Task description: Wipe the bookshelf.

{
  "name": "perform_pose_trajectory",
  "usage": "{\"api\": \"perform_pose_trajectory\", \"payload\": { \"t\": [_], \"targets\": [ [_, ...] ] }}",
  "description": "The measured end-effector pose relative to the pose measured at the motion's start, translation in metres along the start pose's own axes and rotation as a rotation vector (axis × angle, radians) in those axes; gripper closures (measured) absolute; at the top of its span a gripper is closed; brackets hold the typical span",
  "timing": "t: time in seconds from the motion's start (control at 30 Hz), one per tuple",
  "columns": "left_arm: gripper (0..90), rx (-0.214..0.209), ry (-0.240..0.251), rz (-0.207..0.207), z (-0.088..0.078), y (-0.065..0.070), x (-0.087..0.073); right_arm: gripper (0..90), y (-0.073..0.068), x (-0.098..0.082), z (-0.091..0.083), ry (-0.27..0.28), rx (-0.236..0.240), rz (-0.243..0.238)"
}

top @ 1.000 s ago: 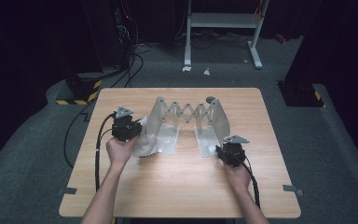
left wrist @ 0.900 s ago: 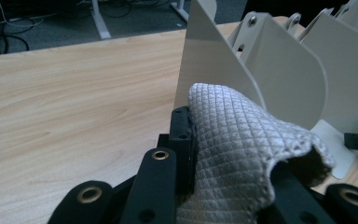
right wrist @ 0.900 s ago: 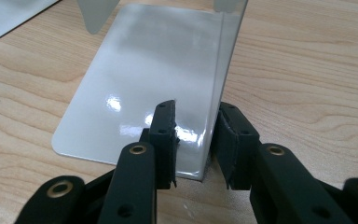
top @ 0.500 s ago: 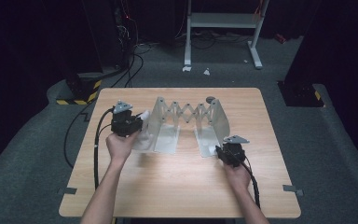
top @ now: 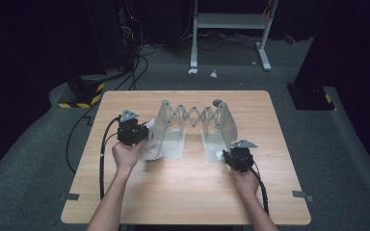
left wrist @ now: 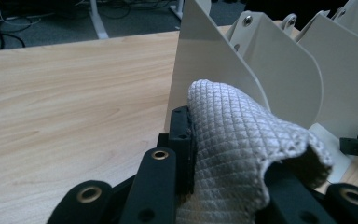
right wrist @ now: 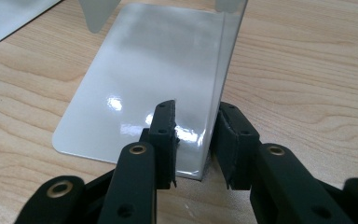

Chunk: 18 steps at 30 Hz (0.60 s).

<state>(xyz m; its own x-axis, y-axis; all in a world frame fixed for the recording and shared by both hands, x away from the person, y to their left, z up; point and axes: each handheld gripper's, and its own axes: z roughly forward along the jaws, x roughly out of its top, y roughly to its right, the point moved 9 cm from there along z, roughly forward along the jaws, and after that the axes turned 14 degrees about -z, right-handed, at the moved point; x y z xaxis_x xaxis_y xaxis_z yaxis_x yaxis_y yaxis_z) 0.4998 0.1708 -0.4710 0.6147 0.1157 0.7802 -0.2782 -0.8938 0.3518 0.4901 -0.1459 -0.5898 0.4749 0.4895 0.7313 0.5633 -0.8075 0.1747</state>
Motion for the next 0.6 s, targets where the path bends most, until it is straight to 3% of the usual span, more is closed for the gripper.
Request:
{"api": "perform_pose_trajectory", "payload": {
  "t": [0.6],
  "targets": [
    [79.5, 0.032, -0.060, -0.021, 0.022, -0.012, -0.029, 69.4, 0.000, 0.000, 0.000, 0.002, 0.004, -0.003]
  ]
}}
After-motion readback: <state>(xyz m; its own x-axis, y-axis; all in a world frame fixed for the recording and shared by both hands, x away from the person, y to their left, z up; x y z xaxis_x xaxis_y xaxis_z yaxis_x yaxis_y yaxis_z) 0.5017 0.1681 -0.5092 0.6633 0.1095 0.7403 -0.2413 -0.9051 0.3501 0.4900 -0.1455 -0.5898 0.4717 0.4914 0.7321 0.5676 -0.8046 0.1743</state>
